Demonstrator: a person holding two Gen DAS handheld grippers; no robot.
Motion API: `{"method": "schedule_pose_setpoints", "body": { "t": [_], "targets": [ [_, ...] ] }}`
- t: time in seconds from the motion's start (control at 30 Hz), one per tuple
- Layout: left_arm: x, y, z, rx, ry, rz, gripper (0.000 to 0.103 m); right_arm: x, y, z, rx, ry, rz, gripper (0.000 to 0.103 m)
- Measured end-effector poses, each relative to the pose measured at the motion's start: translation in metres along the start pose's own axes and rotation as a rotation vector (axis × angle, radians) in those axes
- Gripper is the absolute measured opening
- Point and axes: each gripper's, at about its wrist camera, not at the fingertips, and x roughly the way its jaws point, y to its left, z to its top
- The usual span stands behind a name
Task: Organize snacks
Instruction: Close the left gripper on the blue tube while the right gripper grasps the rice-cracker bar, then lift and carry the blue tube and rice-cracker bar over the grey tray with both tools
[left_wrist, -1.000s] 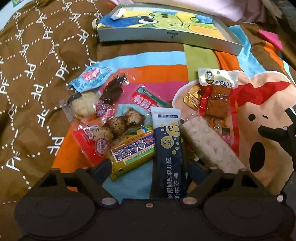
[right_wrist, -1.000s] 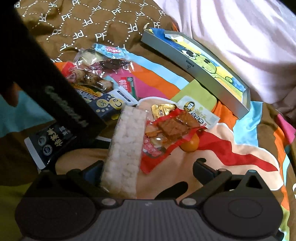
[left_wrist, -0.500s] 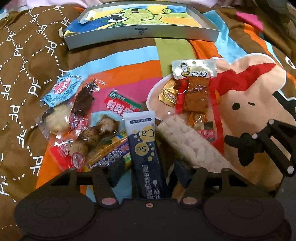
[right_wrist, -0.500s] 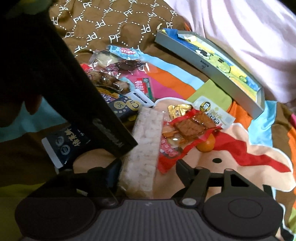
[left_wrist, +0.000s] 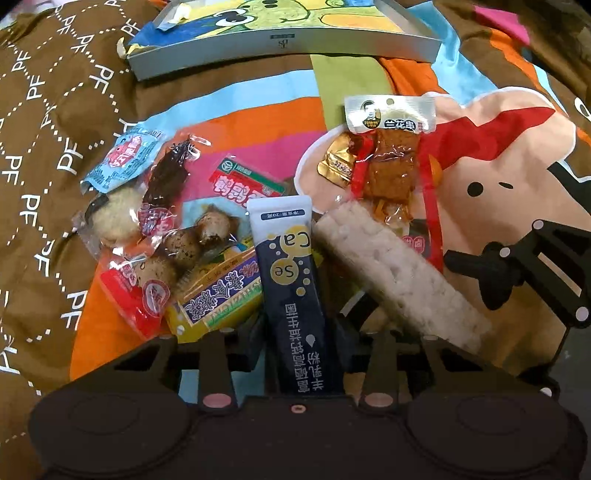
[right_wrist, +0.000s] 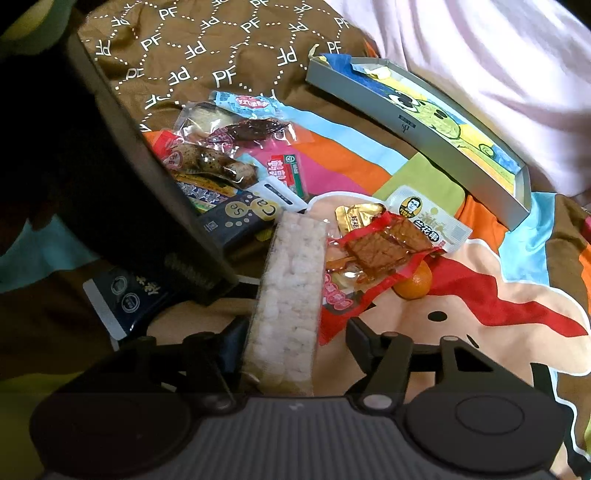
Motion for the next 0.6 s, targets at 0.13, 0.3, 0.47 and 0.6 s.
{"method": "schedule_pose_setpoints", "body": {
  "t": [0.13,0.3,0.47,0.6],
  "targets": [
    [0.001,0.001,0.003,-0.024,0.022,0.003,0.039,0.000,-0.003,0.000,0.010,-0.006,0.007,0.054],
    [0.010,-0.004,0.011,0.029,0.088,0.018,0.039,0.002,0.000,-0.001,-0.013,-0.005,-0.007,0.040],
    [0.010,0.000,0.018,-0.043,0.124,0.019,0.035,0.000,0.008,-0.002,-0.061,-0.009,-0.041,0.037],
    [0.004,0.003,0.017,-0.104,0.111,0.032,0.030,-0.006,0.009,-0.002,-0.062,-0.037,-0.058,0.036]
  ]
}}
